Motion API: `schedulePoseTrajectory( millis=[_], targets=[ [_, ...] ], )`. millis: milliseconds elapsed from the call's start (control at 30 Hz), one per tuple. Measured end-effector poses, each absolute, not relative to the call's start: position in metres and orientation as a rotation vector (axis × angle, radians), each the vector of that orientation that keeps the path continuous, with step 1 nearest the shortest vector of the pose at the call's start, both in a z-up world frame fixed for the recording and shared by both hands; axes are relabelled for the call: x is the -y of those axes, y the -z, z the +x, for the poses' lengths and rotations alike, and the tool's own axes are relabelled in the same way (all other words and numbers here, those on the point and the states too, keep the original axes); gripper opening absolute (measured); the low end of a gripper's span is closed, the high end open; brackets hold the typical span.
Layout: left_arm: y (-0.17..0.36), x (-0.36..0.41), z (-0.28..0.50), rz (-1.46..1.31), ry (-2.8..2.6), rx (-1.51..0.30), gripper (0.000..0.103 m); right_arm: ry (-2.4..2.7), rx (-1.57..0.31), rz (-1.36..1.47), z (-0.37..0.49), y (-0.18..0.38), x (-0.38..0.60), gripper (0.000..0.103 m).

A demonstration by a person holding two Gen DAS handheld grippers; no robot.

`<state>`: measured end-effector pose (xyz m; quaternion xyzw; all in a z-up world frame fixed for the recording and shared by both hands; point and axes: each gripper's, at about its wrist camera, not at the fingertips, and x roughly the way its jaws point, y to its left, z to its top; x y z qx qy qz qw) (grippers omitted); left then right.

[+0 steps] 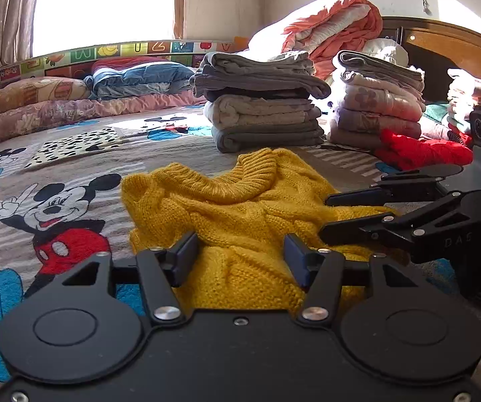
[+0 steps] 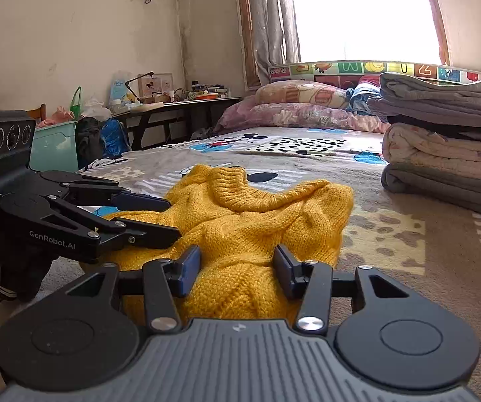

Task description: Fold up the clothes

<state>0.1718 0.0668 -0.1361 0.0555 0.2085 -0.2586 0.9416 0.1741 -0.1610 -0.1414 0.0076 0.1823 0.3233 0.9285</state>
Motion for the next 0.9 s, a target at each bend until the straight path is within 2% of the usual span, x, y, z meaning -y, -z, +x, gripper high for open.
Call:
schedulePoseTrajectory(
  millis=[267, 467, 700, 900],
  targets=[
    [0.121, -0.071, 0.163, 0.088, 0.509, -0.433, 0.057, -0.665, -0.394, 0.039, 0.174, 0.138, 0.162, 0.050],
    [0.093, -0.072, 0.171, 0.101, 0.485, -0.319, 0.058, -0.634, -0.346, 0.024, 0.171, 0.115, 0.171, 0.051],
    [0.118, -0.086, 0.222, 0.007, 0.506, -0.395, 0.058, -0.613, -0.335, 0.006, 0.225, 0.105, 0.160, 0.052],
    [0.134, -0.085, 0.228, -0.002, 0.514, -0.471, 0.059, -0.599, -0.487, 0.127, 0.258, 0.146, 0.165, 0.056]
  ],
)
